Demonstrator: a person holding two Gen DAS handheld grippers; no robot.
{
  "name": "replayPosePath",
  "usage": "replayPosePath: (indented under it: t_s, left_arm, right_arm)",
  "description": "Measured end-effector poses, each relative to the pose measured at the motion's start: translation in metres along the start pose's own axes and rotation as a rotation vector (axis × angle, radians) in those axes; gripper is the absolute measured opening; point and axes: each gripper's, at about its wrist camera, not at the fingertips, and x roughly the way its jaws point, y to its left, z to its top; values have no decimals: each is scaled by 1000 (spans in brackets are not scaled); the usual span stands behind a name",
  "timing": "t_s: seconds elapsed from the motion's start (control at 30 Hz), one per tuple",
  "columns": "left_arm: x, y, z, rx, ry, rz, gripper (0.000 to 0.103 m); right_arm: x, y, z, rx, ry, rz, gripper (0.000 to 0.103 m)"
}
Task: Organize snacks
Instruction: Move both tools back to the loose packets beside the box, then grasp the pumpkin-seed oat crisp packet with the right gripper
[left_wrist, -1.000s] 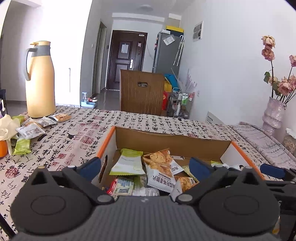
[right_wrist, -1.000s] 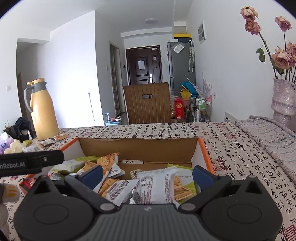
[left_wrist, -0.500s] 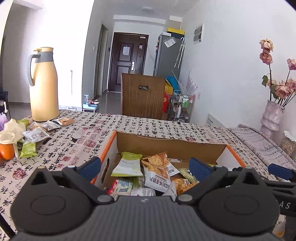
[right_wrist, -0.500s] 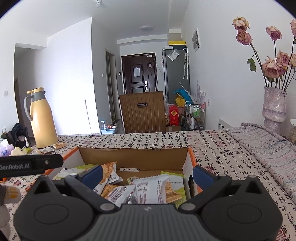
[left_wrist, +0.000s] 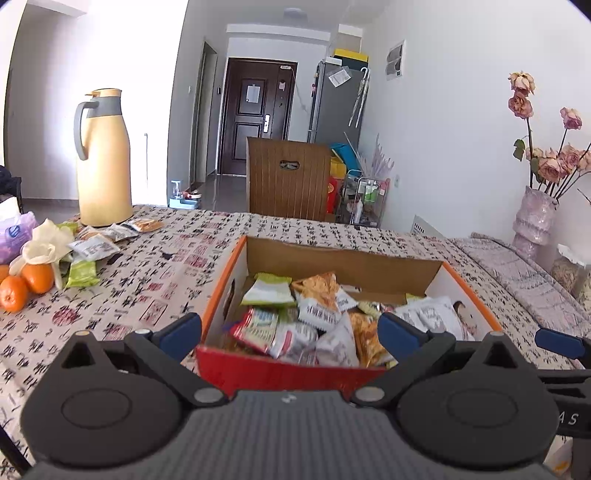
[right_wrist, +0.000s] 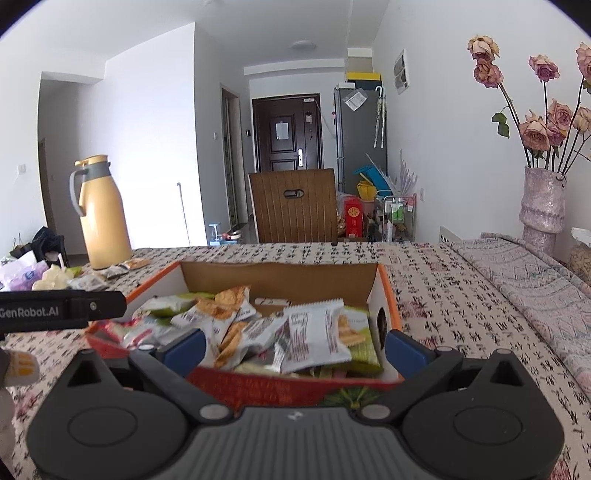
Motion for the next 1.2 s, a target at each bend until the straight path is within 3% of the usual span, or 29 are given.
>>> replayPosePath:
  t_s: [0.23,0.6,1.0,1.2]
  left_arm:
    - [-12,10,-21,5,39,6,103]
    - [-24,16,-50,17,107,-9,103]
    - [-28,23,-55,2,117,-7,103]
    - [-26,25,-59,-2,134,-3,103]
  right_arm:
    - [-17,0,-16,-8,32,-1,103]
    - [-17,2,-53,-2,160,15,103]
    - [17,18,-38,15,210,-14,103]
    - [32,24,-40,24,257,-41,89]
